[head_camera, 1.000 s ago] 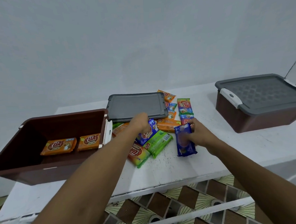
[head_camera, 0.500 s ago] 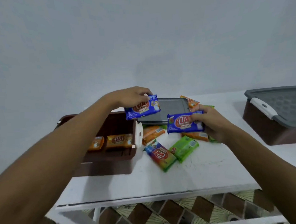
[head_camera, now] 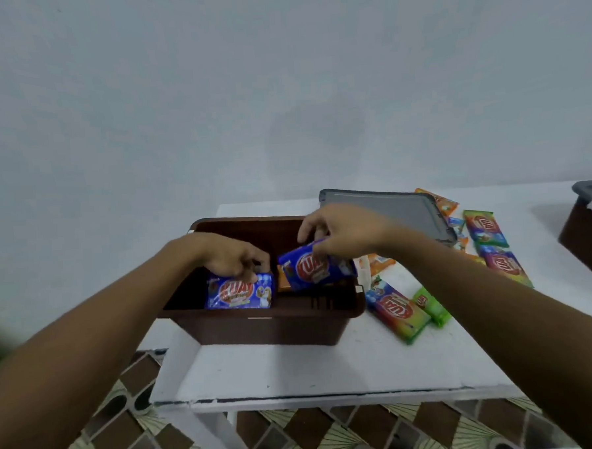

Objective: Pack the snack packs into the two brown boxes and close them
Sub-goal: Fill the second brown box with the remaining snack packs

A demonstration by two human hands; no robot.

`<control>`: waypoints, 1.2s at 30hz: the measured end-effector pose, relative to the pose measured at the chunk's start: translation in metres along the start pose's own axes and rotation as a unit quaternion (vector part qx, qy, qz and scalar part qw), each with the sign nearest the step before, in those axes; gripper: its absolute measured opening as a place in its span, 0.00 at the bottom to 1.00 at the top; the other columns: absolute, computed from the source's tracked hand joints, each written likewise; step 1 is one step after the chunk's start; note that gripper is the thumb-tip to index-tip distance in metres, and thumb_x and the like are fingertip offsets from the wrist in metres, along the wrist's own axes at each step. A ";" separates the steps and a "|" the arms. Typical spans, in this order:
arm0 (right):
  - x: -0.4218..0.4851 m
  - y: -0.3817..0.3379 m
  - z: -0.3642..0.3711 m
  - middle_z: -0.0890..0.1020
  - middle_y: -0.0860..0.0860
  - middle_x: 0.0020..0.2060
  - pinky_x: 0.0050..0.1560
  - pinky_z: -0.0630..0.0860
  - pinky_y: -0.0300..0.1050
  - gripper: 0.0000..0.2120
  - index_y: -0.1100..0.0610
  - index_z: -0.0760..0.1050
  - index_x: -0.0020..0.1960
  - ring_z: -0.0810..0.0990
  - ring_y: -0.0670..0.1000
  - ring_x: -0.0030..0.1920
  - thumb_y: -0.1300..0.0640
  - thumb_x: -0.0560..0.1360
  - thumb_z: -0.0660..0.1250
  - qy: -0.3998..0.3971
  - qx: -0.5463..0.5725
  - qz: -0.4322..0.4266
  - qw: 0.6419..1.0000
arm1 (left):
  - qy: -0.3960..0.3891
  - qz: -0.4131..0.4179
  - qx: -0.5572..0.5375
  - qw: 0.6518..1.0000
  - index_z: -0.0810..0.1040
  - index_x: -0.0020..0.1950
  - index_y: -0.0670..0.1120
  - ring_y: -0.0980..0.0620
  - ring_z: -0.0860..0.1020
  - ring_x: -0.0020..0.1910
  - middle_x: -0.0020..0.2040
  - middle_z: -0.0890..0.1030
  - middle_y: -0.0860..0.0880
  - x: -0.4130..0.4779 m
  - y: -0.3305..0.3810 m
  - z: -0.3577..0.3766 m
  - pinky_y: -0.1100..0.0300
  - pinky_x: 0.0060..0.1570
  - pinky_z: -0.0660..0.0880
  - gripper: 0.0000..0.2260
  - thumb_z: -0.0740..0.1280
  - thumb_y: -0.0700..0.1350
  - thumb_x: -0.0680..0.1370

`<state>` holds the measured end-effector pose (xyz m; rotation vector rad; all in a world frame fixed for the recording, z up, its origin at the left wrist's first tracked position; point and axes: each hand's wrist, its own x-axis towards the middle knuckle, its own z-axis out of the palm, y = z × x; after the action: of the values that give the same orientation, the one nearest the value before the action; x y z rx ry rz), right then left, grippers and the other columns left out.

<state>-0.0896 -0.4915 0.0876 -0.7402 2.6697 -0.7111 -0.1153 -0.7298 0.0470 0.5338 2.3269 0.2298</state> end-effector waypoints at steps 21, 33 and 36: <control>0.033 0.010 0.079 0.77 0.52 0.61 0.53 0.77 0.48 0.16 0.44 0.73 0.66 0.77 0.54 0.56 0.53 0.79 0.64 -0.194 -0.348 0.024 0.917 | -0.009 0.016 0.180 0.983 0.76 0.65 0.50 0.50 0.75 0.57 0.61 0.77 0.50 0.012 -0.022 0.041 0.55 0.57 0.74 0.14 0.64 0.42 0.80; 0.053 0.013 0.066 0.76 0.54 0.59 0.62 0.69 0.55 0.19 0.49 0.72 0.67 0.76 0.56 0.58 0.49 0.77 0.66 -0.174 -0.392 0.046 0.902 | 0.140 -0.005 0.222 0.965 0.69 0.71 0.51 0.50 0.72 0.58 0.65 0.68 0.51 0.019 -0.032 0.041 0.56 0.50 0.73 0.25 0.68 0.56 0.76; 0.056 0.011 0.063 0.76 0.52 0.55 0.65 0.61 0.60 0.17 0.53 0.72 0.65 0.75 0.55 0.57 0.49 0.78 0.64 -0.167 -0.421 0.052 0.890 | 0.122 -0.019 0.214 0.969 0.70 0.72 0.50 0.49 0.73 0.59 0.66 0.68 0.51 0.019 -0.034 0.039 0.56 0.50 0.72 0.23 0.65 0.56 0.78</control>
<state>-0.1160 -0.5373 0.0213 -0.7898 2.5836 0.6208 -0.1105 -0.7514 -0.0035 0.7013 2.6377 -0.2482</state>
